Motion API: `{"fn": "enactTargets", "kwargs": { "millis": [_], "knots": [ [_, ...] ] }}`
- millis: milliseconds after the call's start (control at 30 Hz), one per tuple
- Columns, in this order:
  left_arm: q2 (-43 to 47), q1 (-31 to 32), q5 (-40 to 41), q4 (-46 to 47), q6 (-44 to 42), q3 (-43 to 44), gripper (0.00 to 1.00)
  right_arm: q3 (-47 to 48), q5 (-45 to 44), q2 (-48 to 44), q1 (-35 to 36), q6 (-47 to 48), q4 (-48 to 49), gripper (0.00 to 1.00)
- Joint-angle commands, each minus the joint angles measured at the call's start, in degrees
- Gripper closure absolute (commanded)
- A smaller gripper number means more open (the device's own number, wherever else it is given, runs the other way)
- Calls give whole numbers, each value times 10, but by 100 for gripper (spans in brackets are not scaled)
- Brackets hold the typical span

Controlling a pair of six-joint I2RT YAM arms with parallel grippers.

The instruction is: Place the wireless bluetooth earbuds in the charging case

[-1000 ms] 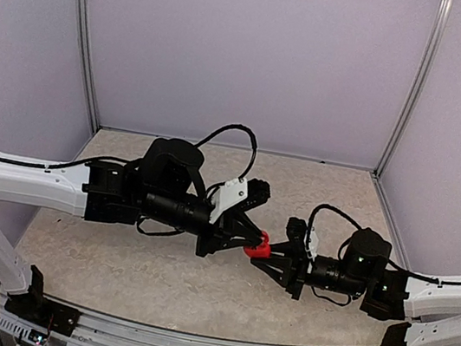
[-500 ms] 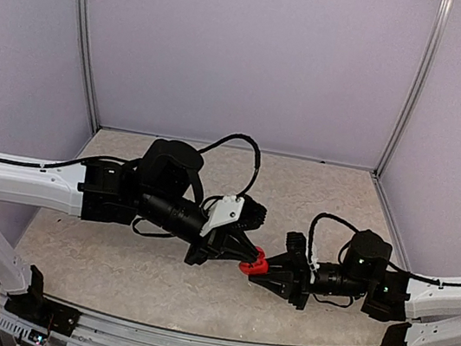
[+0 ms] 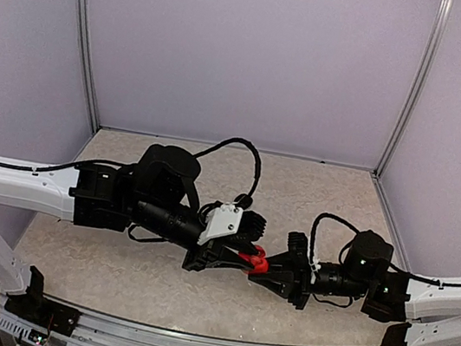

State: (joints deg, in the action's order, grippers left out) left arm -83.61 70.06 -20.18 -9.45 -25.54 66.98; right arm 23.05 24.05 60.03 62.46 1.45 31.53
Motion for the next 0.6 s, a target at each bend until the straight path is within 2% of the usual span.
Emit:
{"fn": "enactTargets", "kwargs": {
  "millis": [0, 233, 567],
  "knots": [
    [45, 3, 49, 37, 32, -28, 73, 8, -79, -16, 4, 8, 28, 100],
    [87, -19, 89, 107, 106, -61, 66, 10, -139, -19, 3, 18, 12, 100],
    [33, -44, 73, 106, 242, -19, 67, 16, -186, -23, 4, 25, -1, 100]
  ]
}}
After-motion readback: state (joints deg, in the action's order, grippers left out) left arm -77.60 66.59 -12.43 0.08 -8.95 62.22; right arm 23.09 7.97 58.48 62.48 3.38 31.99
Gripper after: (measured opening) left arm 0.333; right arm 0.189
